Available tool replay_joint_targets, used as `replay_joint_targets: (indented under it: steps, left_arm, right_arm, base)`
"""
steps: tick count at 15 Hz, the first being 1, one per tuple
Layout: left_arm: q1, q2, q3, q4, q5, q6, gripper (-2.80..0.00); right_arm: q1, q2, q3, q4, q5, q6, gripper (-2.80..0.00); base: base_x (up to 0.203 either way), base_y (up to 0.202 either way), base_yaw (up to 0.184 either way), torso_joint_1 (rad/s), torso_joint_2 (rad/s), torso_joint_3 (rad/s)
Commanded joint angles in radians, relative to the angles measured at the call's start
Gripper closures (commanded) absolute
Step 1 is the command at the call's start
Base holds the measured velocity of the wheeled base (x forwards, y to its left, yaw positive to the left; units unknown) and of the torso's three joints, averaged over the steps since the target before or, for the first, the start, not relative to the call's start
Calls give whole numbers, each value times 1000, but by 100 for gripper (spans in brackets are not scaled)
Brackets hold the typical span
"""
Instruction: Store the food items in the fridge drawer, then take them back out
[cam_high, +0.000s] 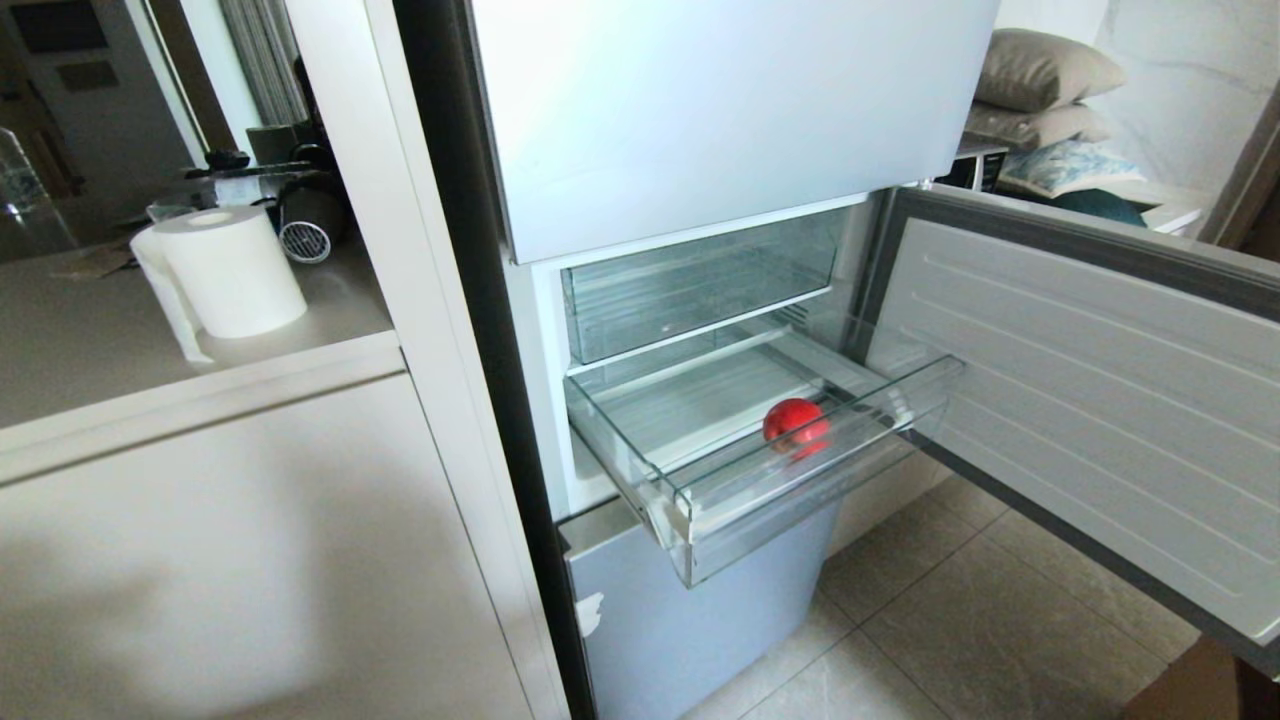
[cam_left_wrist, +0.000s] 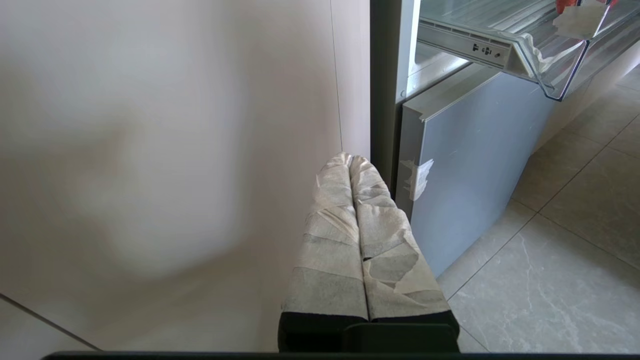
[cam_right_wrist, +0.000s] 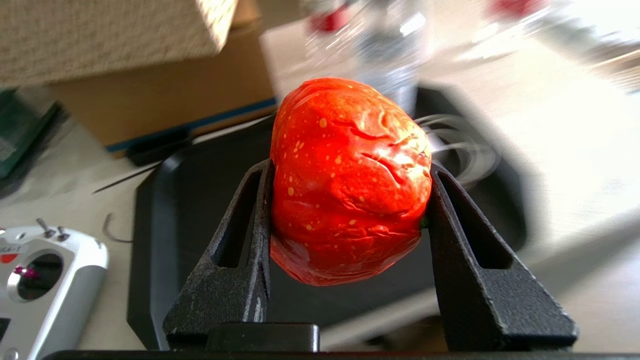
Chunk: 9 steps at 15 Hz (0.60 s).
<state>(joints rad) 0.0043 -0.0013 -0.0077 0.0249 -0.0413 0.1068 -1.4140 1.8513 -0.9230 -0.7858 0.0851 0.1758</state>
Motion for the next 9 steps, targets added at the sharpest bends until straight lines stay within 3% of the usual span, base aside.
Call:
replay_joint_targets:
  steps: [1, 5, 9]
  left_arm:
    - [1, 1, 0, 0, 0, 1, 0]
    - [0, 1, 0, 0, 0, 1, 0]
    - [0, 1, 0, 0, 0, 1, 0]
  right_arm:
    - [57, 234, -112, -24, 33, 34, 0]
    - [190, 364, -209, -39, 87, 87, 0]
    - [216, 383, -191, -3, 134, 85, 0]
  base:
    - [0, 0, 0, 0, 0, 0]
    - [0, 0, 0, 0, 0, 0]
    - [0, 0, 0, 0, 0, 0]
